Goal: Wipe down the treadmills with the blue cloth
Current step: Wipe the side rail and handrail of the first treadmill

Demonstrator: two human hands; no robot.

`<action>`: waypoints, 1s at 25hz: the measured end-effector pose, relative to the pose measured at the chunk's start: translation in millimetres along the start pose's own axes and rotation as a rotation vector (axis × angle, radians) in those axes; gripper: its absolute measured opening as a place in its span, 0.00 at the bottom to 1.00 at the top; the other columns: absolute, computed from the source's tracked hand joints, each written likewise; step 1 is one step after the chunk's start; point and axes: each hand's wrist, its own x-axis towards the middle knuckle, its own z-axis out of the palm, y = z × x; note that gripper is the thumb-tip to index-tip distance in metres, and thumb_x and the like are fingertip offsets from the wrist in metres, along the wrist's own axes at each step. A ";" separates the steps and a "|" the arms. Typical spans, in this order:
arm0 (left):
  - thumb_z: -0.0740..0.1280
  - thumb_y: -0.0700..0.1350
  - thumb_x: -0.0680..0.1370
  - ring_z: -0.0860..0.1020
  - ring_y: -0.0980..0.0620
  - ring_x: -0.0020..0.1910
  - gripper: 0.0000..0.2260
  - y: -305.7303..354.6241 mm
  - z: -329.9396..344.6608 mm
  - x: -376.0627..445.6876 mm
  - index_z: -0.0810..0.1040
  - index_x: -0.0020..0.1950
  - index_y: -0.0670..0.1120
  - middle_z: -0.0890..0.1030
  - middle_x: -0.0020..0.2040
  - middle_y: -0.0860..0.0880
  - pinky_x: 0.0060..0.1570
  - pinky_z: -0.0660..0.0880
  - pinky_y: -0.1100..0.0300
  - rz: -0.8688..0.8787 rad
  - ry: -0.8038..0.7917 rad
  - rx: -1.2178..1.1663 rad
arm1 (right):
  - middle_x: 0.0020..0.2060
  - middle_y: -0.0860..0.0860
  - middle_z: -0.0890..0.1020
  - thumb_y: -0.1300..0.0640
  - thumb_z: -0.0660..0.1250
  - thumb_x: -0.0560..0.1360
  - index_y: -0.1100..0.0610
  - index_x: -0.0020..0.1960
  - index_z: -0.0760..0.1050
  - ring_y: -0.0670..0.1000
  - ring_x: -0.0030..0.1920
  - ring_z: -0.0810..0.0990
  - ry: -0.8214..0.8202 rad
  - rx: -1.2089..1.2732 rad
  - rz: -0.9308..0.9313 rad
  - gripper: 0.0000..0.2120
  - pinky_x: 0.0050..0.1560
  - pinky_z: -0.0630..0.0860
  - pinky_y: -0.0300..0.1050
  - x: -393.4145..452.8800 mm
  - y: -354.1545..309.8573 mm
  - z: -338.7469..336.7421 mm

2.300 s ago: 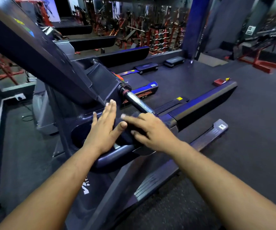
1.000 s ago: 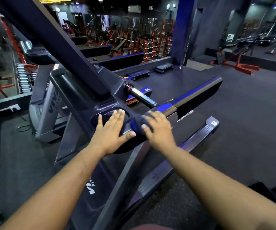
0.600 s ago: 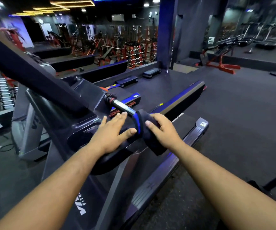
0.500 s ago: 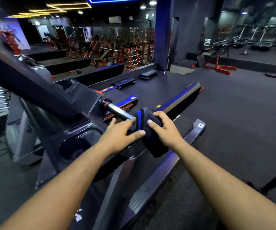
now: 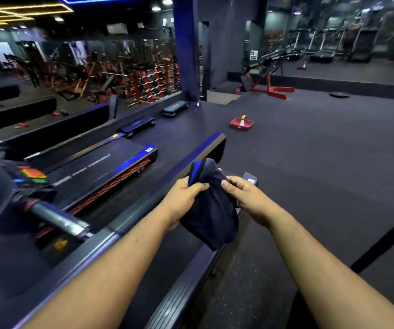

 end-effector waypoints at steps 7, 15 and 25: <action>0.72 0.44 0.75 0.83 0.52 0.54 0.11 -22.7 96.4 131.6 0.82 0.57 0.48 0.86 0.51 0.52 0.58 0.78 0.55 -0.018 -0.019 0.147 | 0.42 0.55 0.83 0.48 0.79 0.60 0.50 0.43 0.75 0.51 0.43 0.80 0.497 -0.105 -0.079 0.17 0.46 0.78 0.52 46.0 11.4 -143.8; 0.71 0.51 0.77 0.81 0.54 0.48 0.07 -41.9 214.2 314.0 0.81 0.51 0.49 0.85 0.48 0.48 0.54 0.78 0.50 0.078 -0.181 0.027 | 0.52 0.48 0.85 0.64 0.74 0.73 0.47 0.55 0.80 0.45 0.54 0.83 0.827 -0.181 -0.137 0.15 0.58 0.78 0.42 116.1 20.9 -285.2; 0.68 0.54 0.79 0.78 0.64 0.50 0.13 -19.9 348.7 519.7 0.78 0.60 0.48 0.82 0.51 0.56 0.47 0.73 0.67 0.023 -0.263 -0.049 | 0.50 0.45 0.83 0.34 0.62 0.77 0.50 0.49 0.79 0.48 0.54 0.81 0.852 -0.230 0.319 0.19 0.59 0.77 0.50 204.1 62.9 -456.6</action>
